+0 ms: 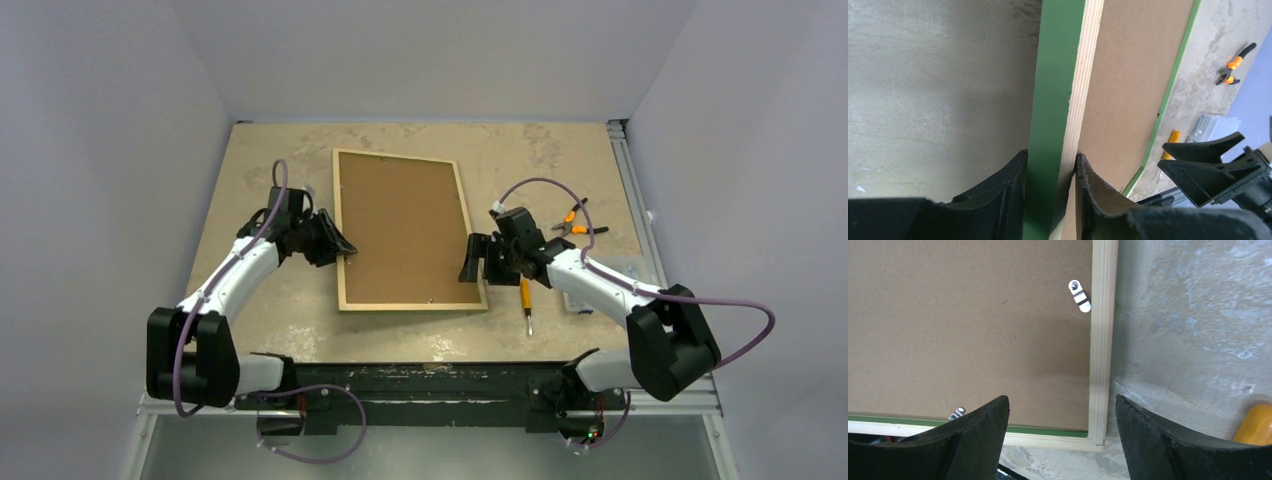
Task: Take the photo out of the frame
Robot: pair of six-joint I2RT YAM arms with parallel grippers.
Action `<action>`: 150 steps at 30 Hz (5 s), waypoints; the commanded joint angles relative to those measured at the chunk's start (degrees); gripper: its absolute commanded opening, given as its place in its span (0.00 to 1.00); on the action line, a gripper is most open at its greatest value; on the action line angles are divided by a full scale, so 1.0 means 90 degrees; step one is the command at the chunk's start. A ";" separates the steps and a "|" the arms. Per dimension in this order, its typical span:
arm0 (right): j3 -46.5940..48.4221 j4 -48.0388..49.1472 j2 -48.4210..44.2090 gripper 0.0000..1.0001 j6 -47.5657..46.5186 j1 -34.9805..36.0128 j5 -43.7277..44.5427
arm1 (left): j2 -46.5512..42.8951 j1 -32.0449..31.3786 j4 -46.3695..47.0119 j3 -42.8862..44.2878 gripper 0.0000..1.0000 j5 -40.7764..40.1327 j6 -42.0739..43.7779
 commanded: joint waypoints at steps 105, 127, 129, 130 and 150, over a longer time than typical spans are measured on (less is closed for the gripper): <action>-0.2687 0.5297 -0.3144 0.00 0.4448 -0.0392 -0.0624 | 0.2127 -0.4053 0.0486 0.2879 0.67 0.2757 0.1571; -0.0807 0.0241 -0.3711 0.69 0.0762 -0.0384 -0.0273 | 0.1740 -0.4051 0.0603 0.2667 0.00 0.3021 0.2101; -0.0483 -0.0356 -0.3820 0.72 -0.0016 -0.0382 -0.0167 | 0.1619 -0.4051 0.0682 0.2526 0.00 0.3438 0.2210; -0.0361 -0.0563 -0.3901 0.72 -0.0295 -0.0383 -0.0346 | 0.1554 -0.4056 0.0727 0.2463 0.00 0.3735 0.2277; 0.0882 -0.0247 -0.3371 0.67 -0.0942 -0.0399 -0.5868 | 0.1221 -0.4510 -0.0850 0.2530 0.00 0.6190 0.4308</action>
